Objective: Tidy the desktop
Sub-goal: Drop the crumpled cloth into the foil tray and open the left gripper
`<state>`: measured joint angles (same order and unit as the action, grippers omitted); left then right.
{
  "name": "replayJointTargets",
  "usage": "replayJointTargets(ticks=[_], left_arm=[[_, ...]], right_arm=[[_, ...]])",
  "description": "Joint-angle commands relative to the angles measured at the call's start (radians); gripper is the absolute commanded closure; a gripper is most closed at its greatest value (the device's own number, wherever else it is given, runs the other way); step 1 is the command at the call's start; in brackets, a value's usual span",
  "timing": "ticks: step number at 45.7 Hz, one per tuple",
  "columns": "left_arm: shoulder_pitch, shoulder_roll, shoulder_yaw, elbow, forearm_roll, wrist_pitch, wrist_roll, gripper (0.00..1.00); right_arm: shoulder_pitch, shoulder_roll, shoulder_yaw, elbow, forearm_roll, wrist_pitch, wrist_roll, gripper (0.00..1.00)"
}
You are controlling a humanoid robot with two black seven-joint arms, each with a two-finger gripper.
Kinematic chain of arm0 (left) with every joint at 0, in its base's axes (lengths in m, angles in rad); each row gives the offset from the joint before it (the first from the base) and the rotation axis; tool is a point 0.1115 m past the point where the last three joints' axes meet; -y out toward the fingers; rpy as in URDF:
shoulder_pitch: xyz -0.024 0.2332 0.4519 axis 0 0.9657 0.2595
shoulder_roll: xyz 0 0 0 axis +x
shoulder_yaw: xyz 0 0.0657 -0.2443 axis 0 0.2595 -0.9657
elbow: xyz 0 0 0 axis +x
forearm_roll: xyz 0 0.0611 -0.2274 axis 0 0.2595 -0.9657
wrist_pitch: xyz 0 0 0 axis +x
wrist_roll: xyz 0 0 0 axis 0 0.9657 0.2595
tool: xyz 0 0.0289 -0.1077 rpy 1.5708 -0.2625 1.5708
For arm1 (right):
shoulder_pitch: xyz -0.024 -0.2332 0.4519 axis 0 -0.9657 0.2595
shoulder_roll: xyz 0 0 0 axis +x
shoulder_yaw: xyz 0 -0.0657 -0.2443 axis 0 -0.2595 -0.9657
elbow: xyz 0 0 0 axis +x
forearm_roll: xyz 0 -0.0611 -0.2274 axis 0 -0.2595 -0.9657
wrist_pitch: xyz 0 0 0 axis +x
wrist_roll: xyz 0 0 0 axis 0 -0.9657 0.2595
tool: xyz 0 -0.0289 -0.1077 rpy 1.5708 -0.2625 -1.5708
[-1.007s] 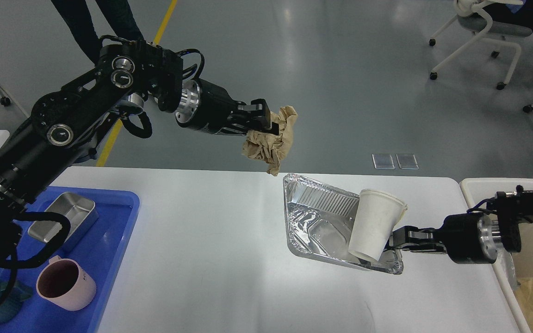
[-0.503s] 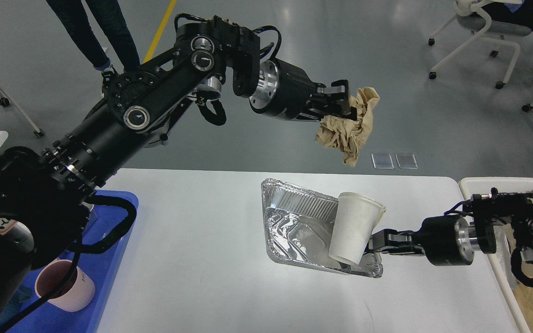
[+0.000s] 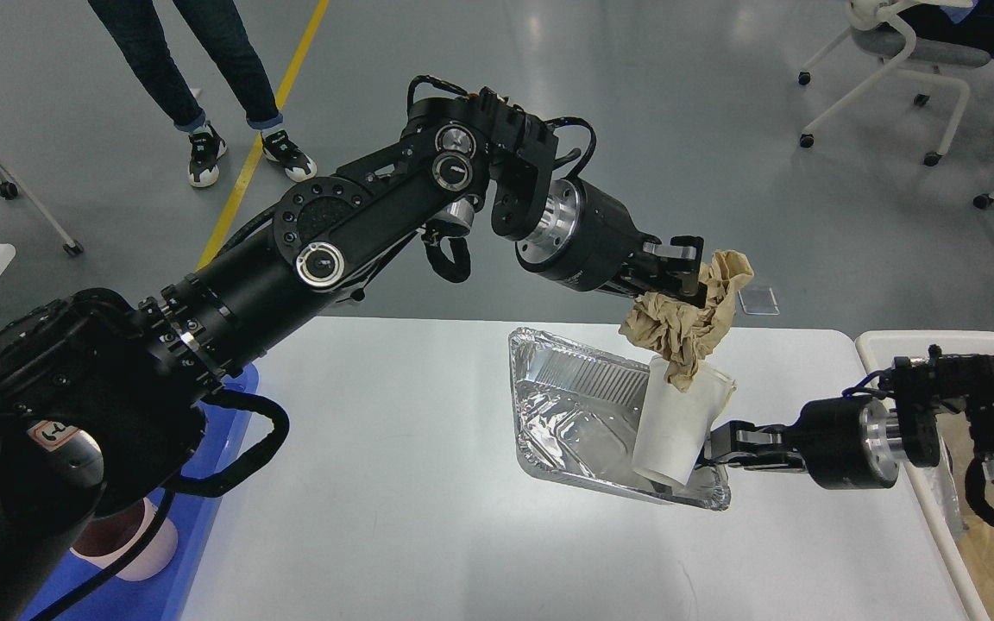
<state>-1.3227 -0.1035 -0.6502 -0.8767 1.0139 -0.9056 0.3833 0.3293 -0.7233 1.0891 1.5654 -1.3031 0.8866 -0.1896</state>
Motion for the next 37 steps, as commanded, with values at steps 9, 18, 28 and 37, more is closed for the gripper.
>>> replayJointTargets(ticks=[9, 18, 28, 37], left_arm=[[0.002, 0.051, 0.004, -0.002, -0.008, -0.054, 0.002, 0.91], [0.013, 0.073, 0.004, -0.004, -0.008, -0.054, 0.019, 0.90], [0.022, 0.087, 0.035, -0.002, -0.006, -0.054, 0.026, 0.75], [0.030, 0.085, 0.037, 0.001, -0.006, -0.054, 0.017, 0.45]], right_arm=[[0.043, -0.001, 0.000, -0.084, 0.007, 0.006, -0.001, 1.00], [0.047, 0.002, 0.000, -0.082, 0.007, 0.017, -0.001, 1.00], [0.062, 0.001, 0.000, -0.082, 0.007, 0.018, -0.001, 1.00], [0.063, -0.004, 0.006, -0.082, 0.007, 0.018, -0.001, 1.00]])
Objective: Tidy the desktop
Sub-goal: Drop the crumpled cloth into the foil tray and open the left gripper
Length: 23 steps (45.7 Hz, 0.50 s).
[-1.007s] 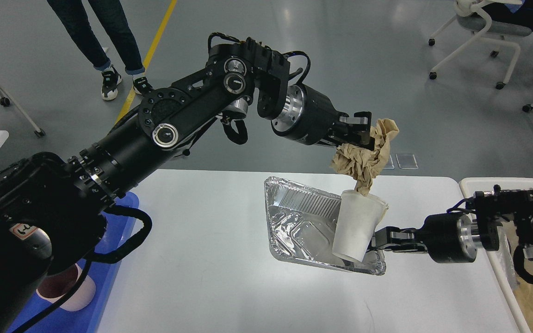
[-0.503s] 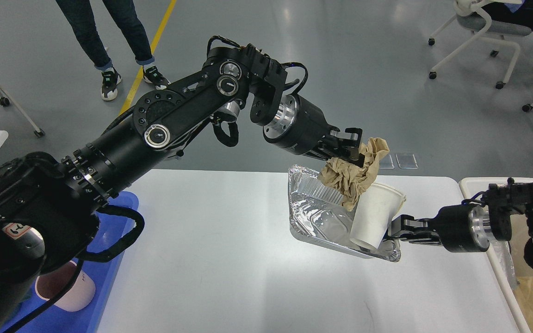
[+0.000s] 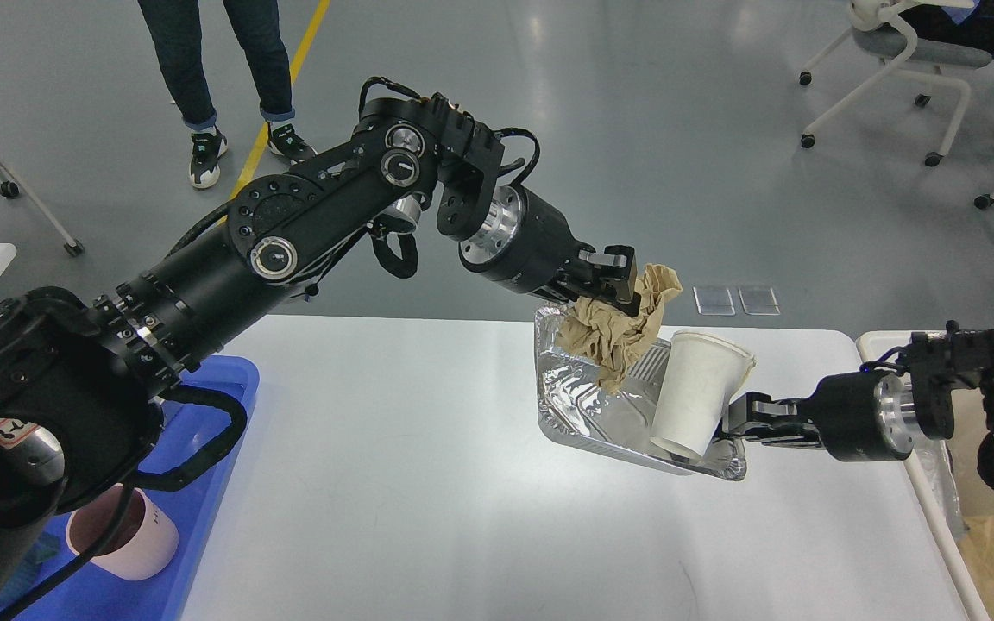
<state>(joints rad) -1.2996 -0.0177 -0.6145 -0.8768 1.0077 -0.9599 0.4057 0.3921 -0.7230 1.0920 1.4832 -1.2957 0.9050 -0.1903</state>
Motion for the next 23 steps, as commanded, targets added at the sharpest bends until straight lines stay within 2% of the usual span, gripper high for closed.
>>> replayJointTargets(ticks=[1, 4, 8, 11, 17, 21, 23], left_arm=[[0.008, -0.001, 0.001, 0.002, 0.000, 0.000, -0.005, 0.40], [0.011, -0.001, -0.002, 0.004, -0.001, 0.000, -0.008, 0.24], [0.011, -0.001, -0.002, 0.006, 0.000, 0.000, -0.008, 0.15], [0.011, 0.004, -0.005, 0.007, 0.000, 0.000, -0.005, 0.11], [0.010, 0.016, -0.014, 0.009, 0.002, 0.000, 0.008, 0.10], [-0.004, 0.047, -0.021, -0.002, -0.005, 0.000, 0.009, 0.04], [-0.007, 0.070, -0.027, -0.004, -0.009, 0.000, 0.005, 0.04]], right_arm=[[0.001, -0.006, 0.003, 0.000, 0.001, 0.000, 0.000, 1.00], [0.007, -0.009, 0.005, 0.000, 0.001, 0.000, 0.000, 1.00], [0.008, -0.010, 0.006, 0.000, 0.001, 0.002, 0.000, 1.00], [0.008, -0.016, 0.006, 0.002, 0.001, 0.002, 0.000, 1.00], [0.008, -0.019, 0.011, 0.005, 0.003, 0.002, 0.000, 1.00], [0.008, -0.030, 0.023, 0.003, 0.004, 0.002, 0.000, 1.00], [0.008, -0.036, 0.023, 0.003, 0.012, 0.002, 0.000, 1.00]])
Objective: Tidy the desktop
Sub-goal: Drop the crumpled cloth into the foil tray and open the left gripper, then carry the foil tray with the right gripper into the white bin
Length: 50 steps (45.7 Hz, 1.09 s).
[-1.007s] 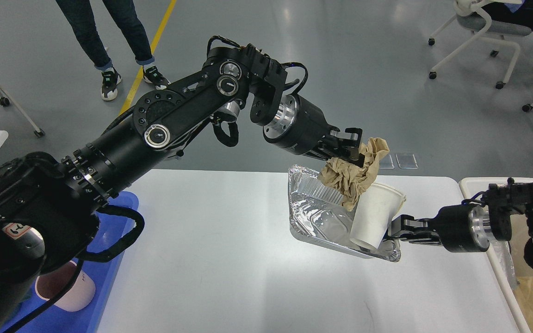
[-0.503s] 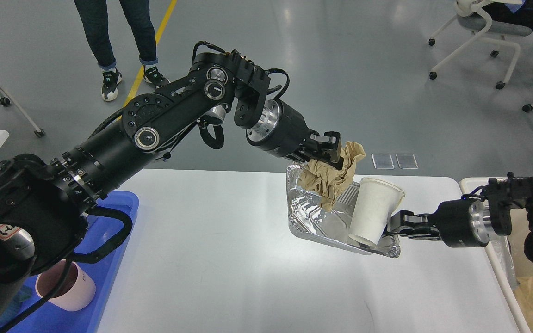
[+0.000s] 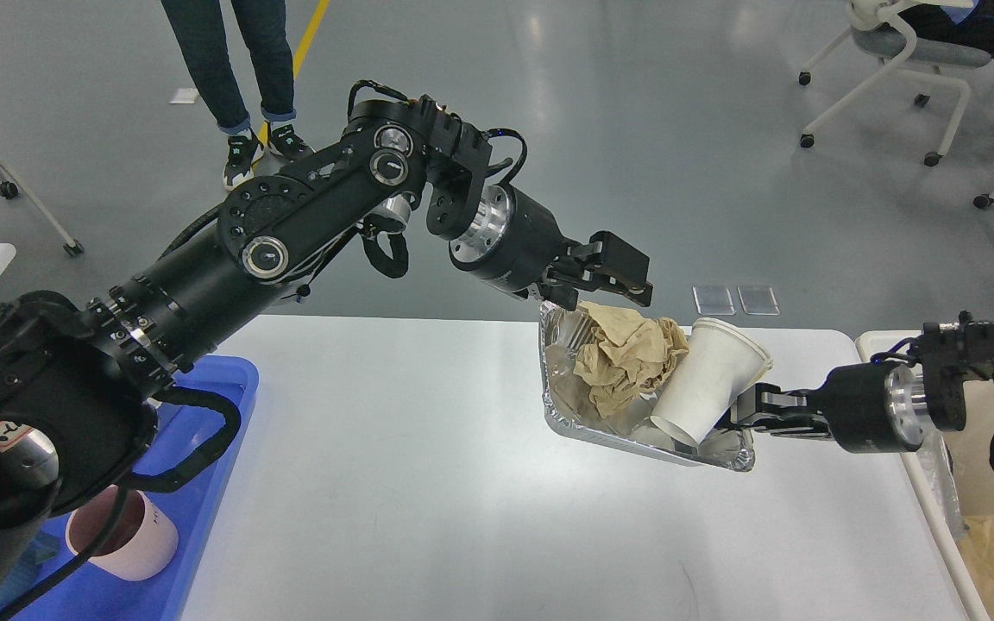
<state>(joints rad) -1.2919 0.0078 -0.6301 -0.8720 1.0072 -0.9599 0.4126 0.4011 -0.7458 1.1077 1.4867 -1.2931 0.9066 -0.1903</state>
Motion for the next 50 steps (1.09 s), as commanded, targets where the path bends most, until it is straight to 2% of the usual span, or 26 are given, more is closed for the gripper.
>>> replayJointTargets(ticks=[1, 12, 15, 18, 21, 25, 30, 33, 36, 42, 50], left_arm=[[-0.020, 0.058, -0.020, -0.008, -0.013, 0.000, -0.005, 0.04], [-0.006, 0.153, -0.253, 0.004, -0.157, 0.003, -0.012, 0.03], [-0.012, 0.166, -0.313, 0.005, -0.211, 0.023, -0.011, 0.03], [-0.018, 0.179, -0.353, 0.010, -0.245, 0.076, -0.012, 0.03], [-0.014, 0.178, -0.394, 0.024, -0.281, 0.174, -0.015, 0.03], [0.008, 0.158, -0.459, 0.034, -0.366, 0.367, -0.024, 0.03], [0.097, 0.081, -0.585, 0.036, -0.518, 0.650, -0.073, 0.03], [0.152, 0.054, -0.660, 0.038, -0.584, 0.748, -0.103, 0.03], [0.210, 0.043, -0.723, 0.047, -0.625, 0.764, -0.118, 0.03], [0.365, 0.006, -0.842, 0.056, -0.653, 0.762, -0.120, 0.03], [0.557, -0.014, -0.945, 0.067, -0.653, 0.761, -0.123, 0.03]], right_arm=[[-0.001, -0.017, 0.007, 0.000, 0.015, 0.001, 0.000, 1.00], [0.011, -0.038, 0.015, 0.006, 0.020, 0.005, 0.002, 1.00], [0.021, -0.038, 0.014, 0.004, 0.020, 0.027, 0.000, 1.00], [0.033, -0.035, 0.014, 0.004, 0.020, 0.041, 0.000, 1.00], [0.041, -0.035, 0.015, 0.004, 0.020, 0.043, 0.000, 1.00], [0.041, -0.037, 0.015, 0.004, 0.020, 0.043, 0.000, 1.00], [0.042, -0.038, 0.038, 0.003, 0.026, 0.046, 0.000, 1.00], [0.044, -0.040, 0.070, -0.002, 0.047, 0.049, 0.000, 1.00], [0.042, -0.055, 0.093, -0.005, 0.070, 0.048, -0.001, 1.00], [0.041, -0.087, 0.144, -0.019, 0.104, 0.038, -0.003, 1.00], [0.038, -0.119, 0.224, -0.186, 0.114, 0.014, -0.006, 1.00]])
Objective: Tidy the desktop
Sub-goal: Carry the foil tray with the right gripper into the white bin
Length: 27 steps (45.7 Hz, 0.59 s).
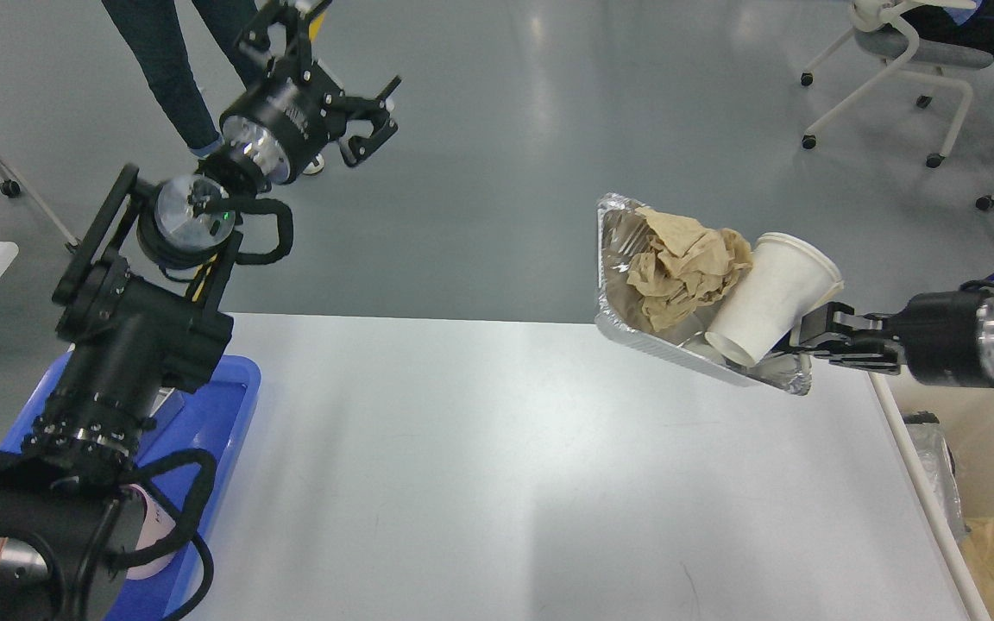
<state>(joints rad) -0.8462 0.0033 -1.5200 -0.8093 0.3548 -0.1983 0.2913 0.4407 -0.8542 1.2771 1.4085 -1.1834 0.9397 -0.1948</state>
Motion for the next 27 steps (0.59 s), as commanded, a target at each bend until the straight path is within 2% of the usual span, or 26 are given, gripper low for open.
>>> replayJointTargets(ticks=[1, 12, 17, 22, 27], left_arm=[[0.130, -0.011, -0.058, 0.004, 0.000, -0.003, -0.003, 0.03], [0.271, 0.004, -0.061, 0.002, 0.000, -0.047, -0.078, 0.03], [0.317, 0.017, -0.080, -0.001, 0.000, -0.050, -0.080, 0.03], [0.319, 0.024, -0.094, -0.001, 0.001, -0.050, -0.080, 0.03], [0.314, 0.041, -0.089, 0.001, 0.001, -0.050, -0.080, 0.03]], right_arm=[[-0.004, -0.011, 0.067, -0.129, 0.005, -0.027, -0.002, 1.00], [-0.013, -0.009, 0.153, -0.423, 0.071, -0.123, -0.002, 1.00], [-0.013, -0.011, 0.151, -0.555, 0.117, -0.218, -0.002, 1.00], [-0.016, -0.009, 0.148, -0.648, 0.123, -0.350, -0.002, 1.00], [-0.028, -0.008, 0.145, -0.726, 0.136, -0.436, -0.002, 1.00]])
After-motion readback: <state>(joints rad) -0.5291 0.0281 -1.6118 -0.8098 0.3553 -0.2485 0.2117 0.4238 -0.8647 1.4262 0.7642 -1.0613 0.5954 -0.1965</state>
